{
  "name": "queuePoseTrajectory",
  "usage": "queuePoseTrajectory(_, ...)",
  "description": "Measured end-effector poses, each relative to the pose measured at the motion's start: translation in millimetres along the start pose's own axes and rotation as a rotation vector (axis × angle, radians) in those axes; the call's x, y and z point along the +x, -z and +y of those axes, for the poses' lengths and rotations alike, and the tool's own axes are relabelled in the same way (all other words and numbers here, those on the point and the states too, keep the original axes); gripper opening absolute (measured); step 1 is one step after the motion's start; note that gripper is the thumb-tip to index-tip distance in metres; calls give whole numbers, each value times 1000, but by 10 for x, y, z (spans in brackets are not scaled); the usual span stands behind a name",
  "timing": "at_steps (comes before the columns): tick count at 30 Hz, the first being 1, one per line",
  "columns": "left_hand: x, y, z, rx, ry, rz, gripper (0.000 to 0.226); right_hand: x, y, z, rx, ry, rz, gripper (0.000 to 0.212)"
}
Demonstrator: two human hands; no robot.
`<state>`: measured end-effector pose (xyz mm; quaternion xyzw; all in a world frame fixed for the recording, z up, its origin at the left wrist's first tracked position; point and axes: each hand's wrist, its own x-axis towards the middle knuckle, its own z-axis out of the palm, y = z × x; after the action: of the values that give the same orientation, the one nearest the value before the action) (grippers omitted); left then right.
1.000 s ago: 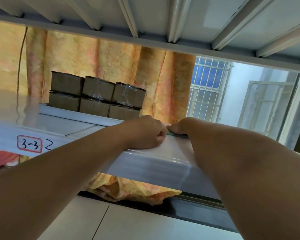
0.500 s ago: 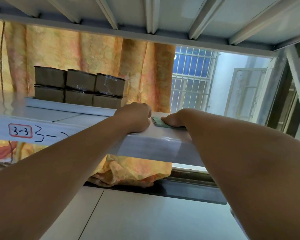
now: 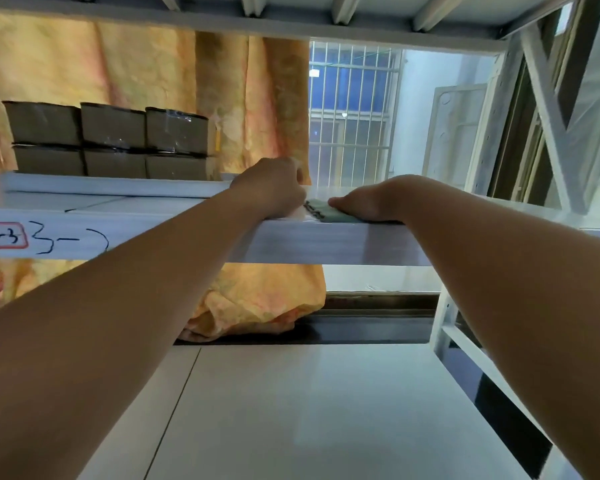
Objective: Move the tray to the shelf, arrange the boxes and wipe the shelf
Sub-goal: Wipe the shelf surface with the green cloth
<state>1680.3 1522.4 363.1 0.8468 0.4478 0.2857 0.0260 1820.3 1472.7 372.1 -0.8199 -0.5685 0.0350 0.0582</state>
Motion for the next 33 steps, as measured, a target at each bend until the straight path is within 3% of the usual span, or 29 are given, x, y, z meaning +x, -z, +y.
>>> queuePoseTrajectory(11,-8,-36,48,-30,-11,-87,39,-42,61,-8,-23,-2,-44,60)
queuePoseTrajectory(27,27,-94,-34,37,-105,21,34,566,130,-26,-32,-60,-126,65)
queuePoseTrajectory(33,50,-89,-59,-52,-41,-13,33,743,142,-56,-2,-83,-105,75)
